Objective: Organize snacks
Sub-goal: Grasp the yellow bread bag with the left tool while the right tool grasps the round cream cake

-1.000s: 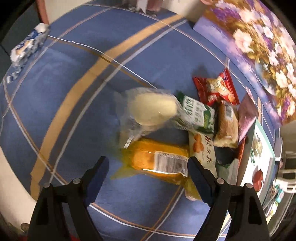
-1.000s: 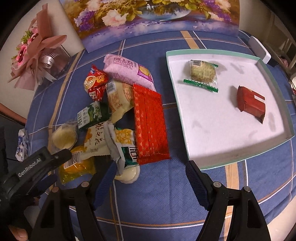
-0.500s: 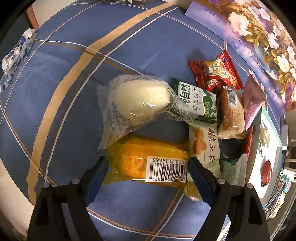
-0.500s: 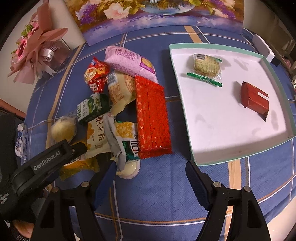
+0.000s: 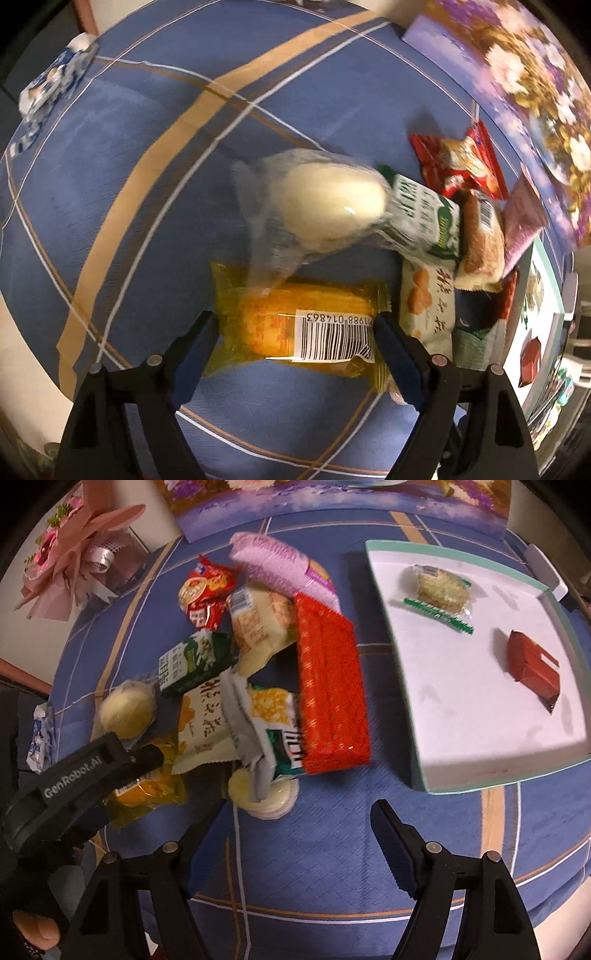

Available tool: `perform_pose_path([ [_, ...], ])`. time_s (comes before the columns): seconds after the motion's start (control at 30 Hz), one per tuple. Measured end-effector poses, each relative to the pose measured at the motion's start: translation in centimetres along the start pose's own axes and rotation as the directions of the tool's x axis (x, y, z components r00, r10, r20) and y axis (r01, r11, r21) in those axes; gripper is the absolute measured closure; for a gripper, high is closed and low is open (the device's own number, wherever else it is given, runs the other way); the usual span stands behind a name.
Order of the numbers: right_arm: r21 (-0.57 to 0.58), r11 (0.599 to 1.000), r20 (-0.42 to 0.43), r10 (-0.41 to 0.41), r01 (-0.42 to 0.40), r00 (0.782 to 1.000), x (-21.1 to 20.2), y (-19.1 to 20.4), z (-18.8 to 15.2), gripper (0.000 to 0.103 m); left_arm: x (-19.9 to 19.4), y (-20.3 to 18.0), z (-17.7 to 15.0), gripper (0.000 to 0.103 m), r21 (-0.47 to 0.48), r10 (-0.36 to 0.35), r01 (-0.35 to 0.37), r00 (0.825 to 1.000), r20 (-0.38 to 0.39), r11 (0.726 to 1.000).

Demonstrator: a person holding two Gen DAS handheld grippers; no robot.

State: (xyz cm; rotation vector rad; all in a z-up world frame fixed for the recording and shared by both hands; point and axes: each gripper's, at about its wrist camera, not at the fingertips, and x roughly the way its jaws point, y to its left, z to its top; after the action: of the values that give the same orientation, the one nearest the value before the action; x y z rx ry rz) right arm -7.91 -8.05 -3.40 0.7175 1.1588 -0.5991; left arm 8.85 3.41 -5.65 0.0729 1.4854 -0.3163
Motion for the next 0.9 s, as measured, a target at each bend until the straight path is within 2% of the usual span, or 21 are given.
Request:
perform_pose_path([
  [0.17, 0.012, 1.0, -0.028, 0.013, -0.013, 1.0, 1.6, 1.6, -0.1, 0.023, 0.2, 0.8, 0.3, 0.017, -0.022, -0.001, 0.001, 1.0, -0.003, 1.0],
  [0.33, 0.01, 1.0, -0.019, 0.016, -0.016, 1.0, 2.5, 3.1, 0.1, 0.023, 0.4, 1.4, 0.6, 0.016, -0.016, -0.001, 0.001, 1.0, -0.006, 1.0],
  [0.63, -0.063, 0.996, -0.036, -0.063, 0.06, 0.997, 5.4, 6.5, 0.1, 0.024, 1.2, 1.1, 0.8, 0.016, -0.004, 0.012, -0.012, 1.0, -0.017, 1.0],
  [0.9, -0.135, 0.982, 0.0, -0.137, 0.136, 0.991, 6.8, 9.7, -0.2, 0.024, 2.5, 0.4, 0.8, 0.015, 0.011, 0.026, -0.026, 0.999, -0.045, 1.0],
])
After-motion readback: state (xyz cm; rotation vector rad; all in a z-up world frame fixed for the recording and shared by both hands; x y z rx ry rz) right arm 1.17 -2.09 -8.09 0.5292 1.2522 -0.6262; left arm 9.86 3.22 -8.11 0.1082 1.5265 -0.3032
